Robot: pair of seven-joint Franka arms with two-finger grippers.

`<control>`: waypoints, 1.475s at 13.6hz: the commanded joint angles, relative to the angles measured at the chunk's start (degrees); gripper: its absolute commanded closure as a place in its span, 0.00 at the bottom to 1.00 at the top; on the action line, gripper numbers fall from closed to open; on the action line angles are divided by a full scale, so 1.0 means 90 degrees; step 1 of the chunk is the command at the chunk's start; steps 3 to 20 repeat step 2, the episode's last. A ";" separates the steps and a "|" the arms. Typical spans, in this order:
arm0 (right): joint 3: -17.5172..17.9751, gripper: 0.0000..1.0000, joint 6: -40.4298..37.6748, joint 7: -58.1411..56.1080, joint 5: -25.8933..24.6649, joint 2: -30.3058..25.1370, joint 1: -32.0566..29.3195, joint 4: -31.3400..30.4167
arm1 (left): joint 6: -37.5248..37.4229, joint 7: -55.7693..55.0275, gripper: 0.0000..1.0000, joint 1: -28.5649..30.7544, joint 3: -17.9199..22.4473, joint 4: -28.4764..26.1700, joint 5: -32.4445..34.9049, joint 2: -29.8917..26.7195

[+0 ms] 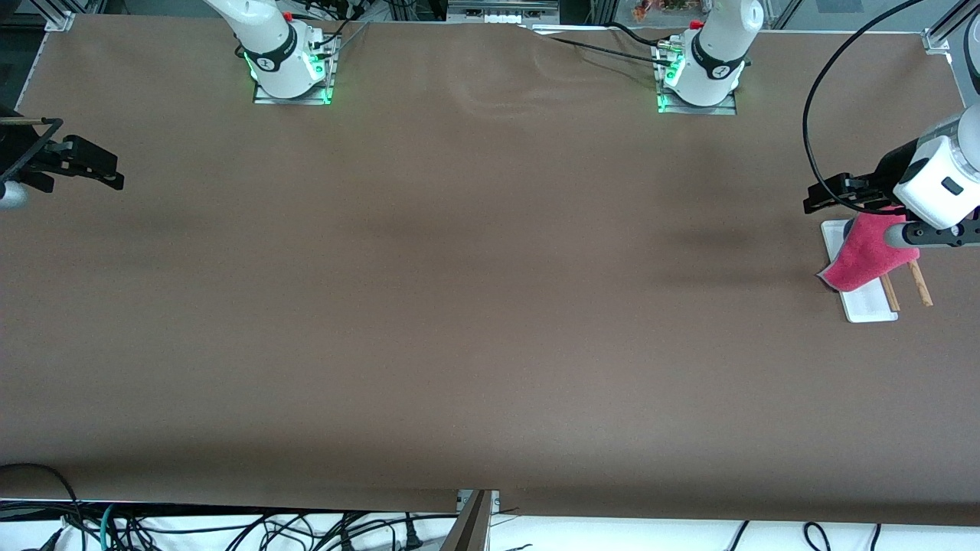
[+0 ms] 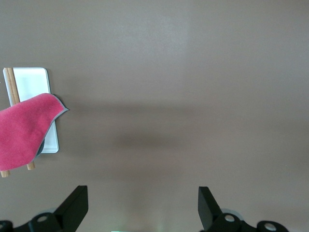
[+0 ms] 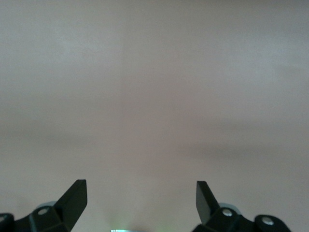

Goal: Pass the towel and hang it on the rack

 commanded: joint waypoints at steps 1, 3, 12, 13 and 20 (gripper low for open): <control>-0.0003 0.00 -0.0019 -0.0010 0.0072 -0.0010 -0.0003 0.0021 | 0.0023 0.0008 0.00 0.0011 -0.0014 -0.0039 -0.0002 -0.0035; -0.0003 0.00 -0.0019 -0.0010 0.0072 -0.0010 -0.0003 0.0021 | 0.0023 0.0028 0.00 0.0011 -0.0014 -0.0039 0.0008 -0.0035; -0.0003 0.00 -0.0019 -0.0010 0.0072 -0.0010 -0.0003 0.0021 | 0.0023 0.0028 0.00 0.0011 -0.0014 -0.0039 0.0008 -0.0035; -0.0003 0.00 -0.0019 -0.0010 0.0072 -0.0010 -0.0003 0.0021 | 0.0023 0.0028 0.00 0.0011 -0.0014 -0.0039 0.0008 -0.0035; -0.0003 0.00 -0.0019 -0.0010 0.0072 -0.0010 -0.0003 0.0021 | 0.0023 0.0028 0.00 0.0011 -0.0014 -0.0039 0.0008 -0.0035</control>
